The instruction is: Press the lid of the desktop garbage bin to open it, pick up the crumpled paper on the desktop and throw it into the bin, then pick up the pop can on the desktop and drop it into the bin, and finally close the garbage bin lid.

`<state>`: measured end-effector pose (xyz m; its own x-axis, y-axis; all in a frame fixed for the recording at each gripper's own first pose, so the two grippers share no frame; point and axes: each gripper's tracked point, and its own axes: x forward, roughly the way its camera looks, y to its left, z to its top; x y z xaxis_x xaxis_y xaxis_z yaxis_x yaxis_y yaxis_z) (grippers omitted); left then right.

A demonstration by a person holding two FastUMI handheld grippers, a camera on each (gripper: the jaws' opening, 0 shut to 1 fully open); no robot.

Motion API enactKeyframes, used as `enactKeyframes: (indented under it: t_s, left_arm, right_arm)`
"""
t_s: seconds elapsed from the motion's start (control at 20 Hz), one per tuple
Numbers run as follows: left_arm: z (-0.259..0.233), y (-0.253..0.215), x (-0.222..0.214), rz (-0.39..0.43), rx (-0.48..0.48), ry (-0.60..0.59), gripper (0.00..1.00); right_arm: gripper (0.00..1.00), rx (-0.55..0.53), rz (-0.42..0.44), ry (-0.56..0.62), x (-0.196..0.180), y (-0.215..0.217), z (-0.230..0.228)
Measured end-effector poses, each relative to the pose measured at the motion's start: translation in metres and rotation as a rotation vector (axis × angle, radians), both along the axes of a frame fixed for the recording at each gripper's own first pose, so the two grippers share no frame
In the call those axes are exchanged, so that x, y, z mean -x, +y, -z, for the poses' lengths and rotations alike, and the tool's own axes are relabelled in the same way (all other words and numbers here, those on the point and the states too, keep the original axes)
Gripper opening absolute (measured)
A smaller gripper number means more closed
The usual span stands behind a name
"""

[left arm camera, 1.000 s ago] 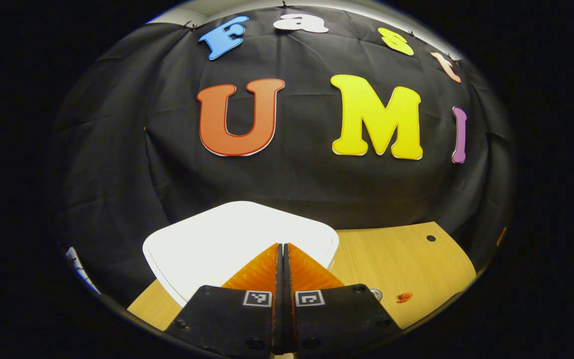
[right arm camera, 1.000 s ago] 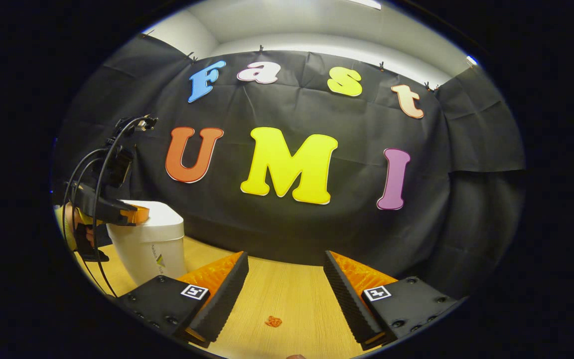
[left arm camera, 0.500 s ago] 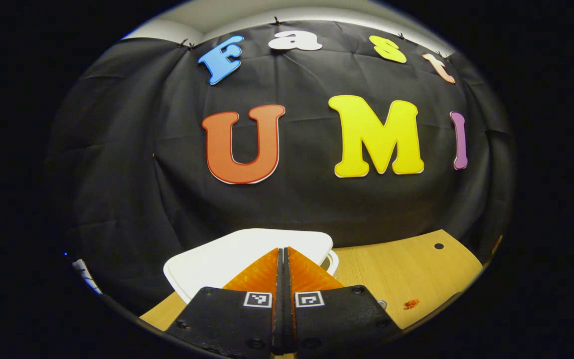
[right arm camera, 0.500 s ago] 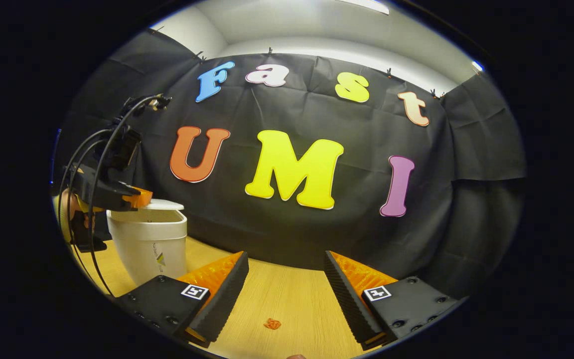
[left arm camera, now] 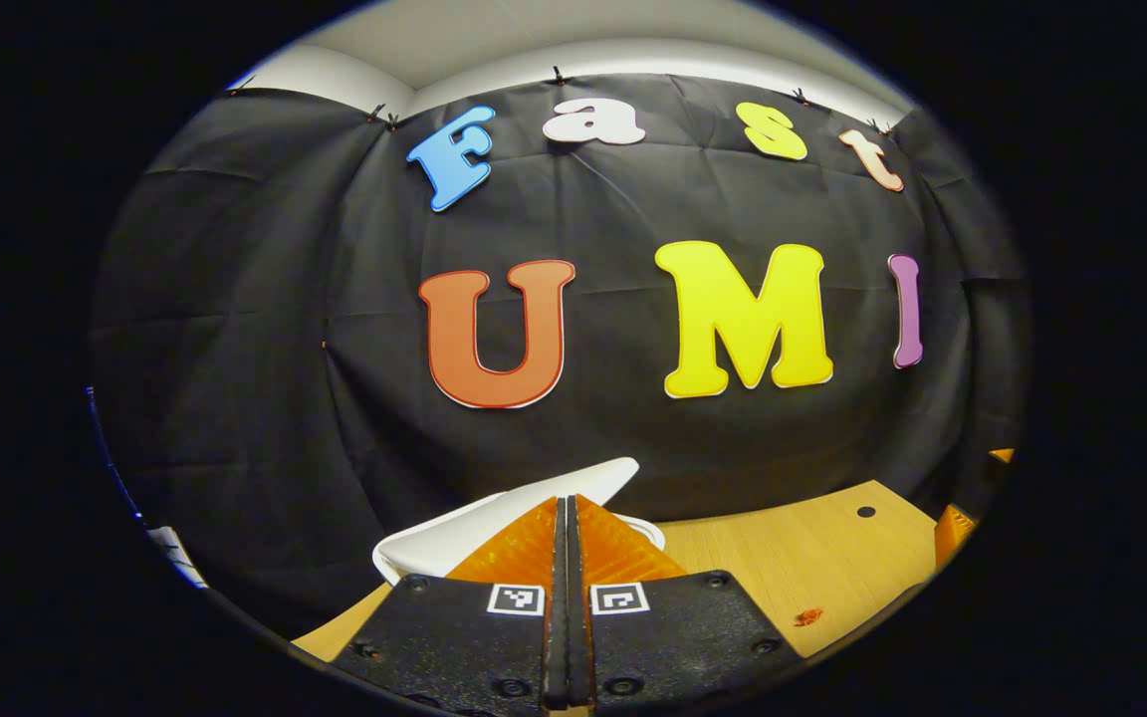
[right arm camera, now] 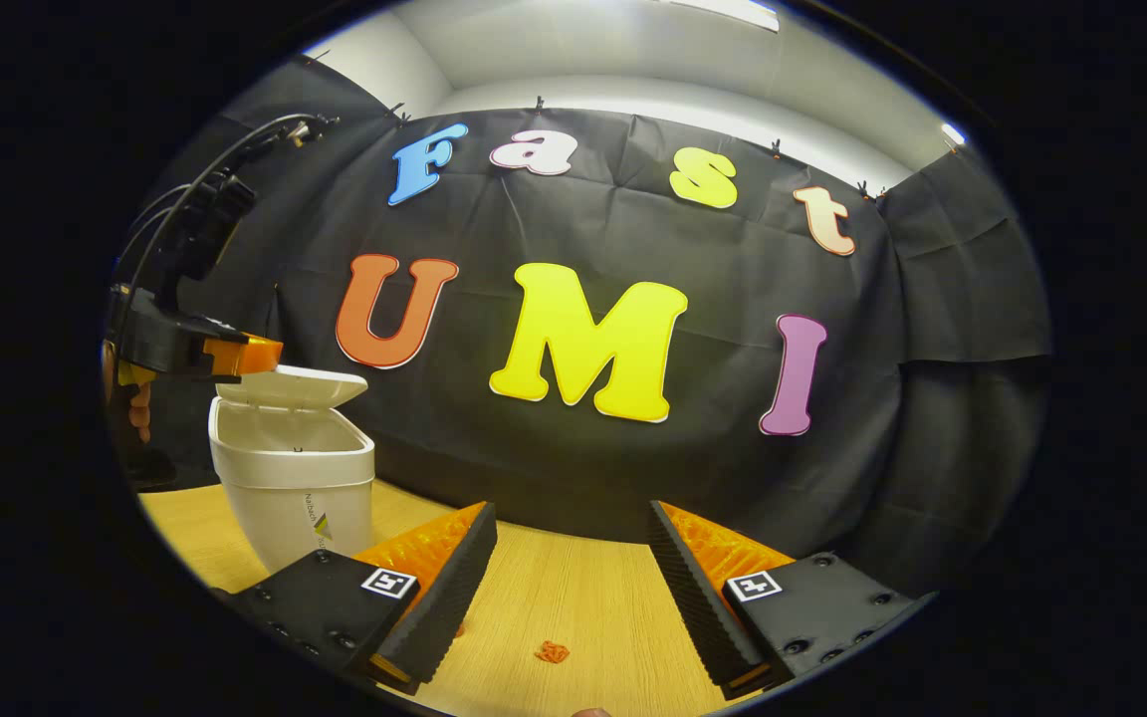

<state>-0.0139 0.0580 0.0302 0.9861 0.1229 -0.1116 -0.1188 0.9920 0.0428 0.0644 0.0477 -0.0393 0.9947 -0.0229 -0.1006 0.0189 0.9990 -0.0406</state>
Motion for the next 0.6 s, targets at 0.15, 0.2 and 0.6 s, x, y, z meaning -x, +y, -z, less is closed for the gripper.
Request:
enactKeyframes:
  t_s: [0.15,0.2,0.6]
  left_arm:
    - [-0.002,-0.003,0.012,0.006,0.021,-0.016,0.03]
    - [-0.002,-0.003,0.016,0.010,0.024,-0.017,0.04]
    - [0.007,-0.008,0.032,0.042,0.058,-0.016,0.42]
  right_arm:
    - [0.97,0.003,0.004,0.017,-0.001,0.000,0.007]
    - [0.97,0.004,0.003,0.024,-0.001,0.001,0.010]
    - [0.97,0.010,0.001,0.159,-0.021,-0.010,0.056]
